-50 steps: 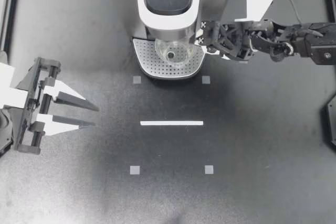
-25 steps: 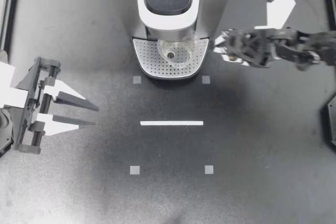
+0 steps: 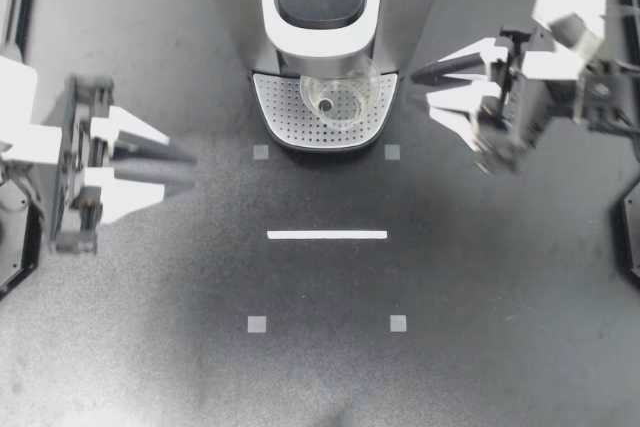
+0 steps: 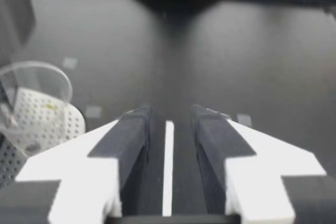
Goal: Place the coffee capsule inside the capsule container, then place the cup onto the center of the cup tray, then push the 'Hot Water' and 'Travel Mug' buttons.
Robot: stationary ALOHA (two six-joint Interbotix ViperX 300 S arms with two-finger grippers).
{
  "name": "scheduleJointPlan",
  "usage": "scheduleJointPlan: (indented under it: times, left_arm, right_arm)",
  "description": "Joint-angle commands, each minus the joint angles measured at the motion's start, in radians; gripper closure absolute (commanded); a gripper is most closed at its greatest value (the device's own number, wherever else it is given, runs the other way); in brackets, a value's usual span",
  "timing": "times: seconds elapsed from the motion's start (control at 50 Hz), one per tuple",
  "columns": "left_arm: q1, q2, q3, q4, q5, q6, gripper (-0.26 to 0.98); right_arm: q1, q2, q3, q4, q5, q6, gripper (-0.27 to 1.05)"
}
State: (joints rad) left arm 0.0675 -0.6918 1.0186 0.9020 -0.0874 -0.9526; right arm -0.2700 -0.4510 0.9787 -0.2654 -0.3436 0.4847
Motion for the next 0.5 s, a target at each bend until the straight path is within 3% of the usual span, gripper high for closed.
scheduleJointPlan:
  times: [0.0, 0.16, 0.48]
  left_arm:
    - [0.003, 0.002, -0.046, -0.003, -0.017, 0.002, 0.40]
    - [0.003, 0.043, -0.092, -0.003, -0.037, 0.003, 0.40]
    - [0.021, 0.118, -0.167, 0.000, -0.041, 0.051, 0.41]
  right_arm:
    - [0.012, -0.032, 0.006, -0.025, -0.127, -0.025, 0.31]
    - [0.034, -0.061, 0.026, -0.049, -0.265, -0.075, 0.38]
    - [0.080, -0.058, -0.020, -0.100, -0.213, -0.140, 0.53]
